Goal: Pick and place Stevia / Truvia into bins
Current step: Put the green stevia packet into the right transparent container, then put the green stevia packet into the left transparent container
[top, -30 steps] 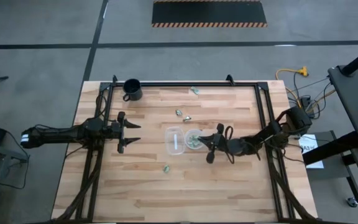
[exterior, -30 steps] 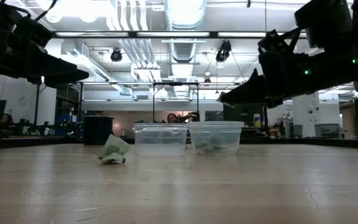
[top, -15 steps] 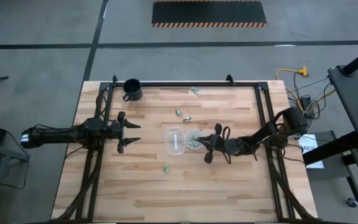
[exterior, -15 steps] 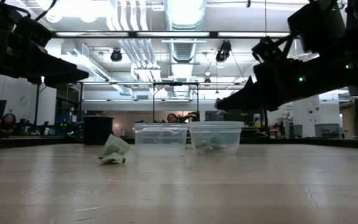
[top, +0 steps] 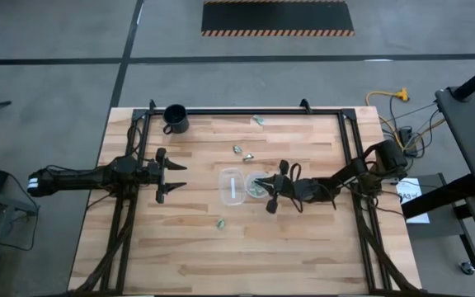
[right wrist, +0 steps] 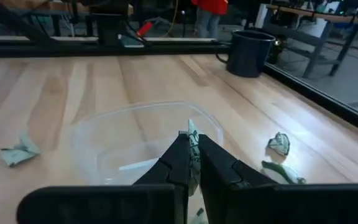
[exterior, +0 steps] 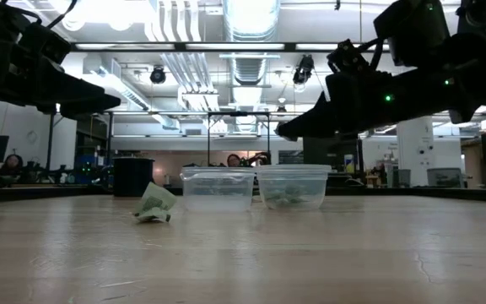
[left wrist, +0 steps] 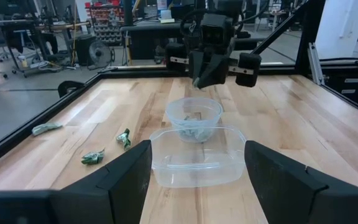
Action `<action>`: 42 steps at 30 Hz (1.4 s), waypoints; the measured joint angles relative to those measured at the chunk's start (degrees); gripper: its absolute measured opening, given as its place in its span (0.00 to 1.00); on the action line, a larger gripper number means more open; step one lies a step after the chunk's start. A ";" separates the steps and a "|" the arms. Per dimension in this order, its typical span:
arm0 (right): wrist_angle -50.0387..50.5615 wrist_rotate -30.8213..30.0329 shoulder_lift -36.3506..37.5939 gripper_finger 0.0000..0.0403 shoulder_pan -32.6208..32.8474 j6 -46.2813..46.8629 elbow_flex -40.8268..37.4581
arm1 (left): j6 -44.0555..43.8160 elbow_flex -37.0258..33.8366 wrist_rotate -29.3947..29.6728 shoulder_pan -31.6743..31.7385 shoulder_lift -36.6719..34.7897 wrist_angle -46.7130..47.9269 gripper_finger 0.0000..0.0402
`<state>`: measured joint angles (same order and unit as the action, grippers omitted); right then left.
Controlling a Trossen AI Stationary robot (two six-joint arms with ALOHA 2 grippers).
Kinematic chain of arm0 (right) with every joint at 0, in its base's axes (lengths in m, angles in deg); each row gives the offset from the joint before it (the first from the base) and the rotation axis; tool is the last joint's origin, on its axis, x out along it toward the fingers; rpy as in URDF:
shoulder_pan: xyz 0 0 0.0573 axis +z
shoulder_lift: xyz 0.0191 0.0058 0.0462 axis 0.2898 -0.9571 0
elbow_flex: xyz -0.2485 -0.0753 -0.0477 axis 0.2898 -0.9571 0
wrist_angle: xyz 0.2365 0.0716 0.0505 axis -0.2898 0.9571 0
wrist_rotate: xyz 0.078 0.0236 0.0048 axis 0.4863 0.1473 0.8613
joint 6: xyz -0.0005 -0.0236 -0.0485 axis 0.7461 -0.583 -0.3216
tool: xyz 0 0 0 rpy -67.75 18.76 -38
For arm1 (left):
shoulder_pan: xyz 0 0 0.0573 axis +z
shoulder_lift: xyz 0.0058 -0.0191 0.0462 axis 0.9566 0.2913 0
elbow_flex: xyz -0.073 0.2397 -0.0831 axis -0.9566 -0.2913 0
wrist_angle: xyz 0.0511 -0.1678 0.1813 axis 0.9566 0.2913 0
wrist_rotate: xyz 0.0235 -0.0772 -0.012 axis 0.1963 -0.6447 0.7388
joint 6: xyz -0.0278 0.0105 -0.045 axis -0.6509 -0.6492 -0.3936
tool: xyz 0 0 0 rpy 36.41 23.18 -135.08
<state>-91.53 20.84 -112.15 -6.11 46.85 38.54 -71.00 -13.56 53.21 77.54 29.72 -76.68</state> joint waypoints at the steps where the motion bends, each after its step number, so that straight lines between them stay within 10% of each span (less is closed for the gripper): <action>1: 0.02 0.12 0.00 0.03 0.03 0.19 -0.01 | 0.00 0.00 -0.01 0.01 0.00 0.00 0.60; 10: 3.42 0.42 0.00 0.06 -0.04 1.71 -0.06 | 0.00 0.00 -0.01 0.00 0.00 0.00 0.60; 26: 3.35 -0.06 0.04 0.39 -0.28 -6.50 0.22 | 0.00 0.00 -0.02 0.01 0.00 0.00 0.60; 42: 8.47 0.07 0.11 0.39 -0.26 -6.75 0.23 | 0.00 0.00 -0.01 0.00 0.00 0.00 0.60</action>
<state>-83.06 20.91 -112.04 -6.37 40.11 38.76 -71.00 -13.56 53.20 77.54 29.72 -76.68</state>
